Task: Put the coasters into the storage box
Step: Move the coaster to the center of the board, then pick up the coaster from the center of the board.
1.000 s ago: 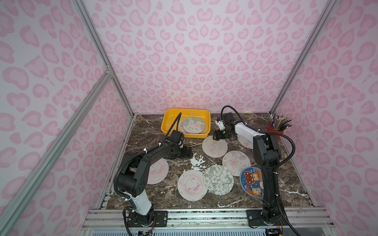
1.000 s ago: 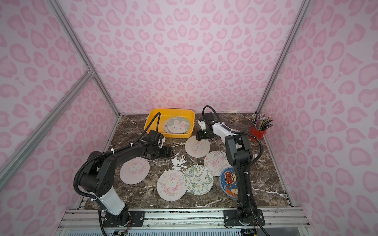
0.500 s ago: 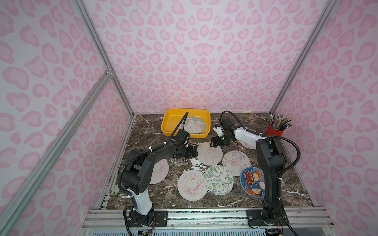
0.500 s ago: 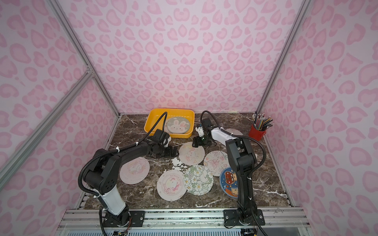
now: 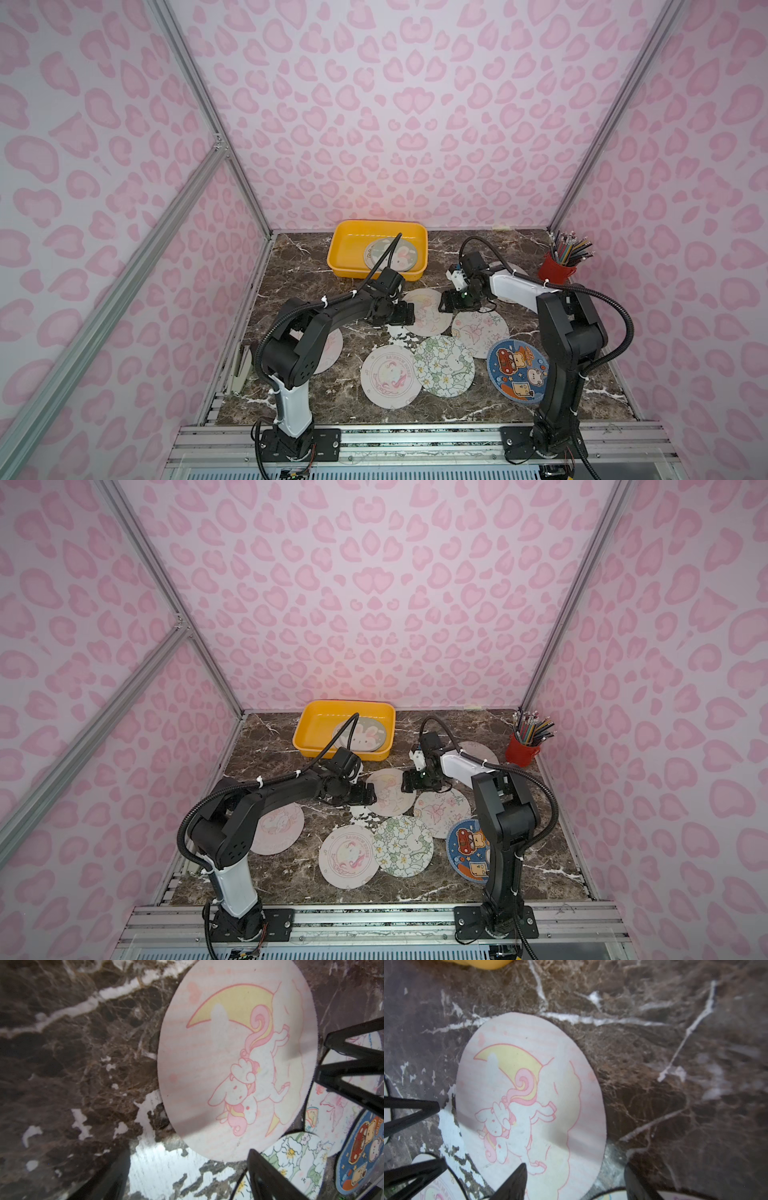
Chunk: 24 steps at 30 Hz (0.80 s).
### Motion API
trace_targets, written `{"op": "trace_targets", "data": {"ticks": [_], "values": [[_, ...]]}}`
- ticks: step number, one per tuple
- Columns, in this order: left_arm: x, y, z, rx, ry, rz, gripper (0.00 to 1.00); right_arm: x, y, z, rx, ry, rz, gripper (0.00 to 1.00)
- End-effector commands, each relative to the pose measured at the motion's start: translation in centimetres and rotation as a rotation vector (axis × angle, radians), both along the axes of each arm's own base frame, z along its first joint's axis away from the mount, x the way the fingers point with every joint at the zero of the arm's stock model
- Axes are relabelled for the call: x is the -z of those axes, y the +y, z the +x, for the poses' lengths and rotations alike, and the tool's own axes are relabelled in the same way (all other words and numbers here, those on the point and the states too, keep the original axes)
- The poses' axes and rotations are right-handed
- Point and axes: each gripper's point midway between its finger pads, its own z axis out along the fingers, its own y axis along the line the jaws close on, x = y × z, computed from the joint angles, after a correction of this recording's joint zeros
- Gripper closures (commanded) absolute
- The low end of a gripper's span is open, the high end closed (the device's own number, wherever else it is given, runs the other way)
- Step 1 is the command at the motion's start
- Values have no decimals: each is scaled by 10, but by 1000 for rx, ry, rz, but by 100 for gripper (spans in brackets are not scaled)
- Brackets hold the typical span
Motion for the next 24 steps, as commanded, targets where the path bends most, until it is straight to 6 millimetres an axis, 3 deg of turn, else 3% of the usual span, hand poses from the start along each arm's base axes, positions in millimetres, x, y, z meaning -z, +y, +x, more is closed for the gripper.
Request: {"op": "trace_targets", "data": {"ticks": [1, 15, 24], "values": [[-1, -6, 8, -14, -23, -3, 12, 11, 0, -11, 6, 46, -5, 26], [9, -14, 26, -43, -89, 3, 18, 23, 6, -21, 0, 75, -2, 33], [19, -16, 23, -37, -61, 2, 20, 26, 7, -20, 8, 79, 4, 42]]}}
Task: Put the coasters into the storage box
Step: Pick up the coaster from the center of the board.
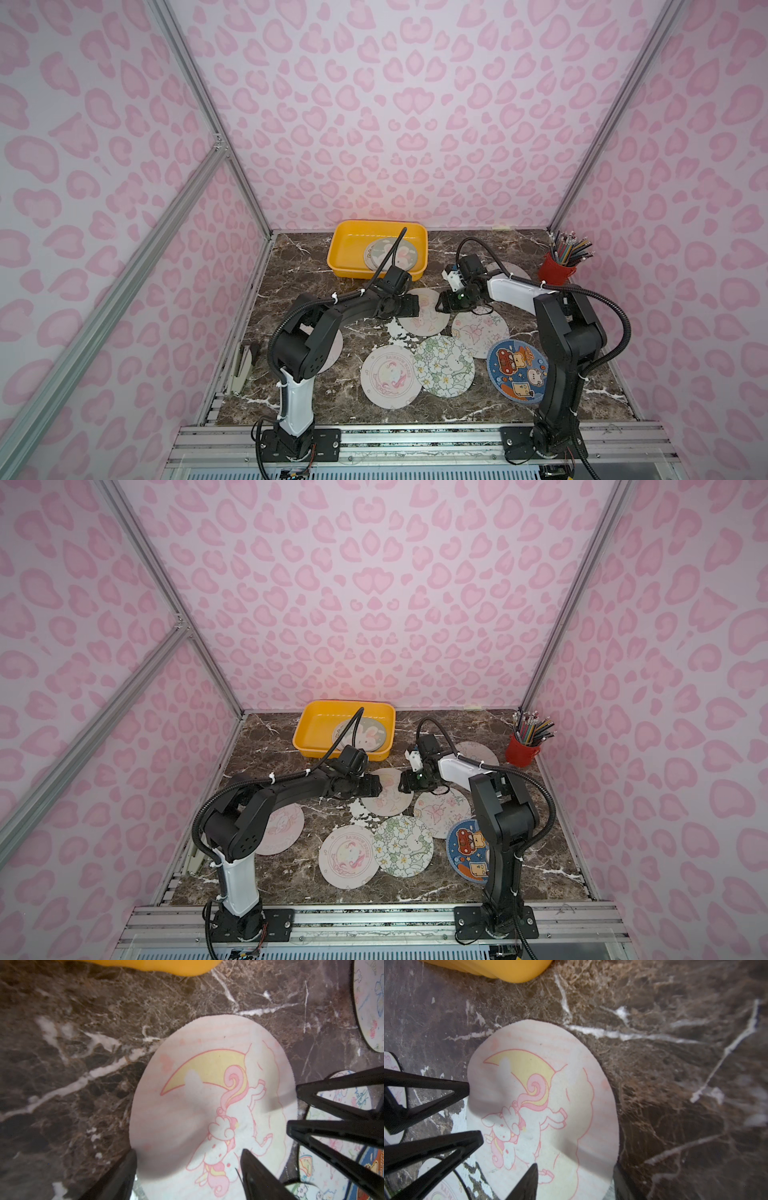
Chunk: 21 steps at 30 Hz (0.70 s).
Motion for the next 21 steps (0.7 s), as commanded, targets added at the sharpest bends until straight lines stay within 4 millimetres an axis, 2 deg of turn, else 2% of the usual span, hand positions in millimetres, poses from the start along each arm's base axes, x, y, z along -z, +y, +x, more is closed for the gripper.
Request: {"op": "trace_targets", "data": {"ticks": [1, 9, 21], "values": [[17, 8, -14, -2, 72, 34, 20, 21, -8, -23, 12, 112, -47, 43], [17, 7, -15, 2, 77, 31, 22, 22, -6, -22, 12, 112, -38, 46], [14, 10, -18, -8, 69, 33, 42, 22, -6, -23, 14, 112, -36, 47]]}}
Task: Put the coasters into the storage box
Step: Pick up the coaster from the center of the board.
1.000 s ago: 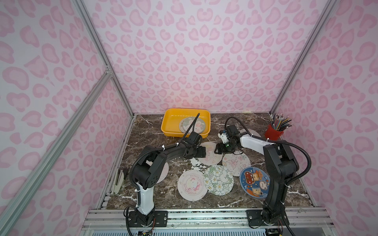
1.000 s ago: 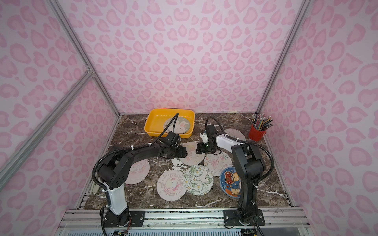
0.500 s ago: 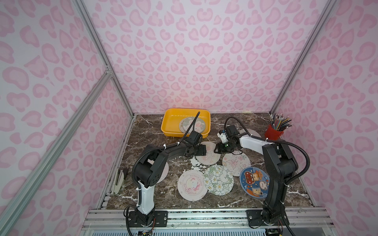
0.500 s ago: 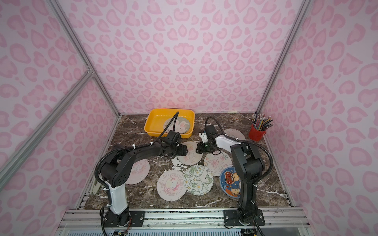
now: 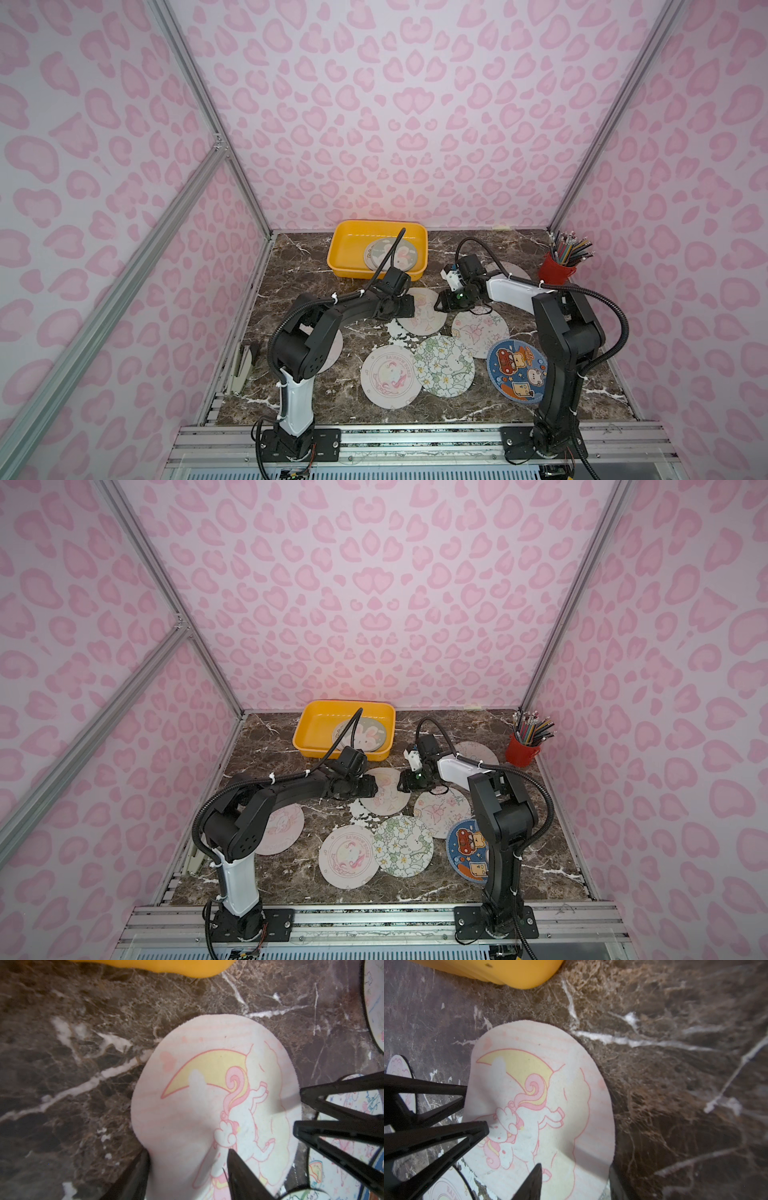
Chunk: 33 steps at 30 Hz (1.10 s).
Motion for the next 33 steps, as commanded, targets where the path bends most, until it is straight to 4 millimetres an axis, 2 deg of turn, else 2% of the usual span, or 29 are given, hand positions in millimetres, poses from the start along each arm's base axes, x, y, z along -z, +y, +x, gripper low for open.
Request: {"op": "trace_targets", "data": {"ticks": [1, 11, 13, 17, 22, 27, 33], "values": [[10, 5, -17, 3, 74, 14, 44, 21, -10, -25, 9, 118, -58, 47], [6, 7, -17, -4, 65, 17, 64, 20, -10, -25, 11, 111, -55, 47], [5, 8, -17, -5, 64, 17, 74, 18, -10, -24, 14, 106, -52, 47], [0, 8, -17, -2, 58, 19, 83, 17, -10, -23, 17, 101, -48, 46], [-16, 9, -19, 18, 35, 22, 91, 13, -12, -22, 27, 92, -30, 40], [-42, 11, -22, 51, -4, 22, 97, 7, -15, -20, 38, 80, -2, 33], [-80, 10, -24, 114, -64, 17, 98, 1, -18, -18, 53, 68, 26, 30]]}}
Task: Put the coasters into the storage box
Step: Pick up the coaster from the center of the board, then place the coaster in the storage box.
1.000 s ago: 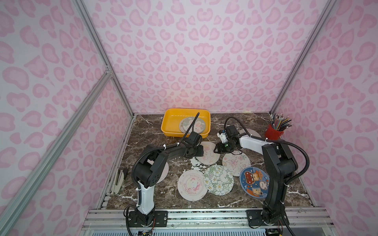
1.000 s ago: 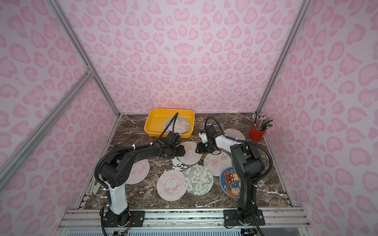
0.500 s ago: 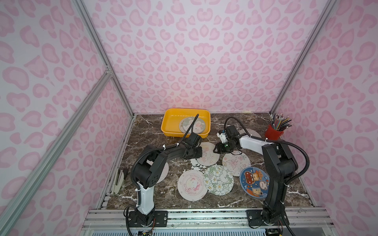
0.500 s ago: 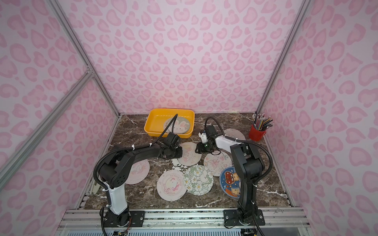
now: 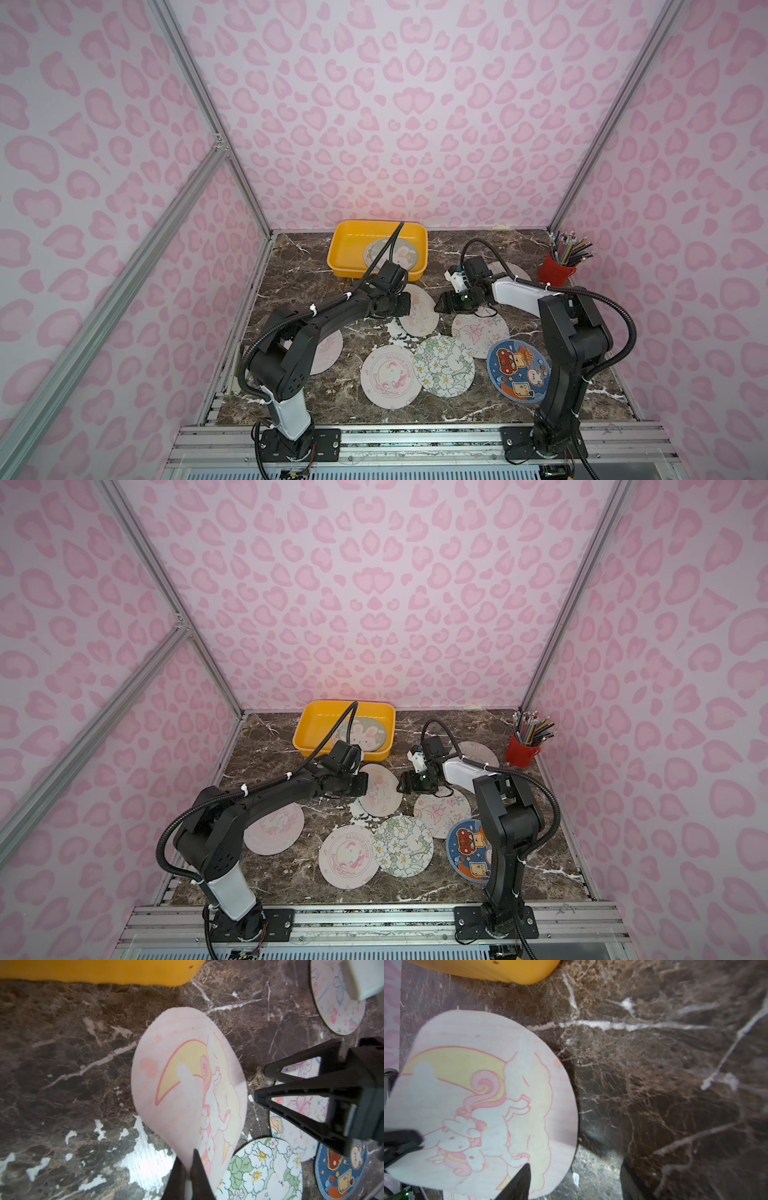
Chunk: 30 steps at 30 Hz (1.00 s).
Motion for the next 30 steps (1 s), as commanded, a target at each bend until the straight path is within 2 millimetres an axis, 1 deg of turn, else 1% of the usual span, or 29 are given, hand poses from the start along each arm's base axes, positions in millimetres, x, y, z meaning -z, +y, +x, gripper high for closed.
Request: {"op": "trace_targets", "data": {"ticks": [1, 7, 10, 12, 13, 14, 18, 23, 26, 30], "values": [[-22, 1, -3, 60, -34, 14, 98, 8, -10, -11, 22, 57, -33, 30], [-67, -3, 3, 118, -114, 10, 98, 0, -13, -8, 36, 41, -15, 29], [-85, -7, 12, 125, -149, -2, 98, -3, -13, -8, 36, 34, -6, 29], [-94, -10, 20, 124, -168, -16, 98, -5, -13, -9, 37, 31, 5, 29], [-103, -13, 25, 125, -188, -28, 98, -7, -12, -9, 37, 31, 14, 29], [-107, -14, 30, 125, -198, -32, 98, -8, -12, -9, 40, 30, 21, 29], [-120, -16, 52, 111, -238, -48, 98, -12, -13, -10, 46, 23, 35, 29], [-136, -11, 82, 85, -285, -69, 98, -18, -14, -10, 49, 15, 43, 29], [-136, -6, 100, 79, -298, -68, 98, -21, -15, -10, 50, 8, 47, 28], [-127, 2, 125, 57, -297, -86, 98, -24, -17, -10, 53, 8, 51, 28]]}}
